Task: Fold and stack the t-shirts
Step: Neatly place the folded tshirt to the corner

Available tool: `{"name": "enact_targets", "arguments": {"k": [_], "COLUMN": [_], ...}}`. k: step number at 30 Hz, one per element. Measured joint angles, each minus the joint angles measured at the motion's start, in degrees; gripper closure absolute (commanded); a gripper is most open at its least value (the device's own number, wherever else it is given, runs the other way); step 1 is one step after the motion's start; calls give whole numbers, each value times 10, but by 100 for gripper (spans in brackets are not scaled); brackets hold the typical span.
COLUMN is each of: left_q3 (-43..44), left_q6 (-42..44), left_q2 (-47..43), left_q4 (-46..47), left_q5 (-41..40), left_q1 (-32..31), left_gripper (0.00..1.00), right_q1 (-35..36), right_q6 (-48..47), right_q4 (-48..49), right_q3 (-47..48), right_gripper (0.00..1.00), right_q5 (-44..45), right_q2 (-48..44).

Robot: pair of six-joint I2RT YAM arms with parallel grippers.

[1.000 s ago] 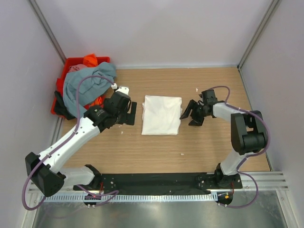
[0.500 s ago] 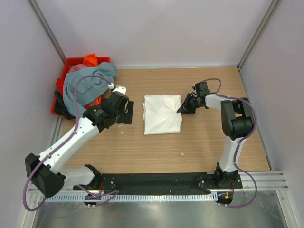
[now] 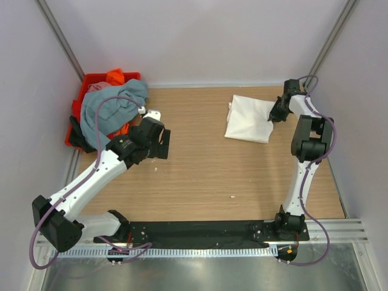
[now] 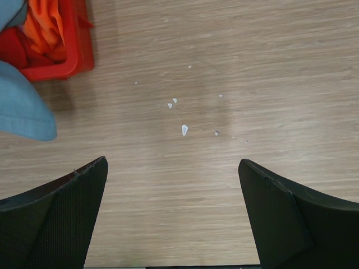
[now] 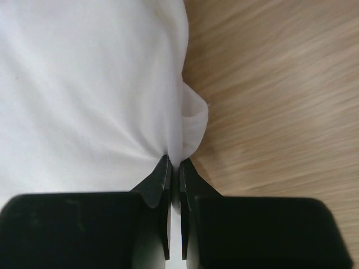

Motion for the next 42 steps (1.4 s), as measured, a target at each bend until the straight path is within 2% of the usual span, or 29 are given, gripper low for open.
{"name": "enact_targets", "arguments": {"k": [8,13,18,21,22,24,25,26,28,31,33,37,42], "left_q3": [-1,-1,-2,-2,-2,-2,-2,-2,-2,-2,-2,-2,-2], "left_q6": [0,0,0,0,0,0,0,0,0,0,0,-1,-2], "left_q2": [0,6,30,53,59,71,77,82,91,101,103,102,95], "left_q4": [0,0,0,0,0,-2,-3,-5,-6,-9,-10,-11,-10], "left_q5": [21,30,42,47,48,49,49,49,49,49,48,48,49], "left_q1": [0,0,0,0,0,0,0,0,1,1,1,1,1], "left_gripper": [0,0,0,1,2,2,3,2,2,3,3,4,4], "right_q1": [-18,-22,-45,-55,-59,-62,-63,-63,-61,-57,-52,-36,-17], "right_q6": [-99,-165,-213,-242,-254,-273,-285,-296,-312,-320,-316,-266,-118], "right_q4": [-123,-134,-111,-74,-58,-20,-1,19,55,99,115,113,118], "right_q3": [291,339,365,367,367,367,367,367,367,367,355,247,-6], "right_gripper": [99,98,90,80,65,51,35,29,21,20,20,16,19], "right_q5": [176,279,335,367,376,393,399,405,412,417,422,423,327], "right_q2": [145,172,194,201,203,207,208,209,211,209,198,104,-154]}}
